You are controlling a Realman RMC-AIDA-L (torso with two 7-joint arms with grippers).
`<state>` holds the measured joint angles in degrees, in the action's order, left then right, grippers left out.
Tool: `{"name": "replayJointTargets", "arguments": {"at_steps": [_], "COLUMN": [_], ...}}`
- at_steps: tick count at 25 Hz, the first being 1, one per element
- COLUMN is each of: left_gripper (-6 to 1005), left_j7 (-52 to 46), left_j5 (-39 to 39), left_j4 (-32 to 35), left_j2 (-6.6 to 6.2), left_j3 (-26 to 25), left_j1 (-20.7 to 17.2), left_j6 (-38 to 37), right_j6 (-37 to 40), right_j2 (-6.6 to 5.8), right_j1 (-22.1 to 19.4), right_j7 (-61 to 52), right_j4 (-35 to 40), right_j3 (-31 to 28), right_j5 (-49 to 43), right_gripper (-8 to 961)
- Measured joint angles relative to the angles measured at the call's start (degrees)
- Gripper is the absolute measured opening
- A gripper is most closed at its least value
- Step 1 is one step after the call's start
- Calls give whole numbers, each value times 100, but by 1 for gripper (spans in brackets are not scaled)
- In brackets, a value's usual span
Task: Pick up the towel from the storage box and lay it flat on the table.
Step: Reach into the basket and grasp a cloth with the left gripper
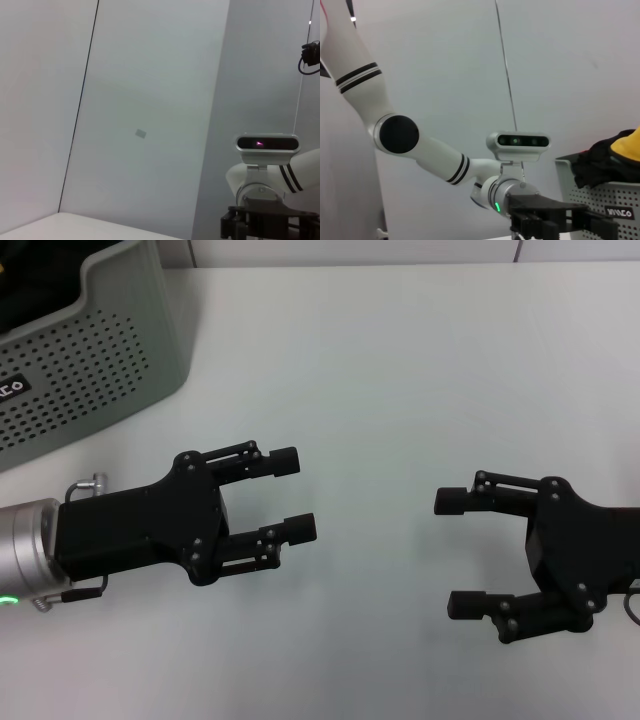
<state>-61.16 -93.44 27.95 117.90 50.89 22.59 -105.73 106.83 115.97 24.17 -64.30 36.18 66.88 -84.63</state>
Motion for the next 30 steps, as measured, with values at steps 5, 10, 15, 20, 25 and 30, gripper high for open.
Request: {"name": "replayJointTargets", "arguments": {"at_steps": [5,10,15,20,25,30], "left_gripper": [696,695,695,694,694,693], "left_j7": [7,-23,-56,-20,-471,-1589], "left_j5": [4,35,122,335,993,1378], "left_j4": [0,23,156,122,239,1061], "left_j2": [9,12,12,48,171,161], "left_j3": [-34,-45,-45,-471,-1662,-1746], "left_j1": [0,3,8,-26,-77,-91], "left_j6": [0,-71,-217,-106,293,831], "right_j6": [9,-4,-15,-18,-76,-144], "right_j2": [-3,-5,-5,-4,-5,-12], "right_j1": [28,31,40,45,36,15], "right_j7": [0,8,9,21,27,33], "right_j4": [2,3,3,3,-46,-95], "right_j3": [1,0,0,0,-7,-19], "right_j5": [-18,-5,-3,3,2,-11], "right_gripper": [869,868,868,868,868,869]}}
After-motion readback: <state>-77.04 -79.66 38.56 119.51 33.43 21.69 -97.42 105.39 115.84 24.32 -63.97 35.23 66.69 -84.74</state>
